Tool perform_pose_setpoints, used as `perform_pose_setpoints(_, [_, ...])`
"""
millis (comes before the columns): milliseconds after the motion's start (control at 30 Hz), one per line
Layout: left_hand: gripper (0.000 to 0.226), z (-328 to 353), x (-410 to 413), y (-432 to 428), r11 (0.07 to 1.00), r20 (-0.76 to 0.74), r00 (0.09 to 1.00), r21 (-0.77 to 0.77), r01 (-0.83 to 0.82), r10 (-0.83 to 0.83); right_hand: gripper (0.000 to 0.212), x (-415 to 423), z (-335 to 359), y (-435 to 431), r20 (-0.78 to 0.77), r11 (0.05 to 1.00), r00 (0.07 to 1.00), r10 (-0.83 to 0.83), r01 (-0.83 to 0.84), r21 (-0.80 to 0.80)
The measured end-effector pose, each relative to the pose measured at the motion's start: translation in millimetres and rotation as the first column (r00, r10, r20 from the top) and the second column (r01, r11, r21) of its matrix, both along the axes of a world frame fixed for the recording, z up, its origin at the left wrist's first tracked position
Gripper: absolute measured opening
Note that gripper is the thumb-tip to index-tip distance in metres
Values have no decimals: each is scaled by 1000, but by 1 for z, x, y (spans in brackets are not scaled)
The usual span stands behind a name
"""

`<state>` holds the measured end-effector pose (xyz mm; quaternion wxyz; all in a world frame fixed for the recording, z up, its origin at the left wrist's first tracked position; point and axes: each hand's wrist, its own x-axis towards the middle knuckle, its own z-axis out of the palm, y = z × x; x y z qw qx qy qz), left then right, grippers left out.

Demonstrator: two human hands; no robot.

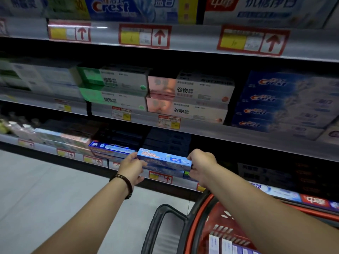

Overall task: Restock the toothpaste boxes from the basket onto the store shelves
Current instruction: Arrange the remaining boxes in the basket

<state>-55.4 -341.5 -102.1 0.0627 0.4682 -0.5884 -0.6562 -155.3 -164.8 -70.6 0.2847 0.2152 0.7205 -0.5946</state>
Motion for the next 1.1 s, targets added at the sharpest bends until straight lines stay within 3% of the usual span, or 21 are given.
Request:
perform_pose_setpoints(433, [65,-41,-10,-6,980,-45,997,192,-51,61,19,-7,-35,-16,82,999,996,-32,32,5])
perform_pose_setpoints(667, [86,-49,-11,-5,973,-112,989,219,-71,97,25,-12,-41,-18,105,998,994,-30,36,-57])
perform_pose_setpoints(833, [73,-56,-12,-2,957,-158,980,279,-77,125,25,-12,-39,-17,119,996,993,20,-9,-86])
perform_pose_setpoints(1100, [82,-52,-17,15,932,-220,969,361,-30,116,25,-10,-36,-14,109,994,993,50,-39,-99])
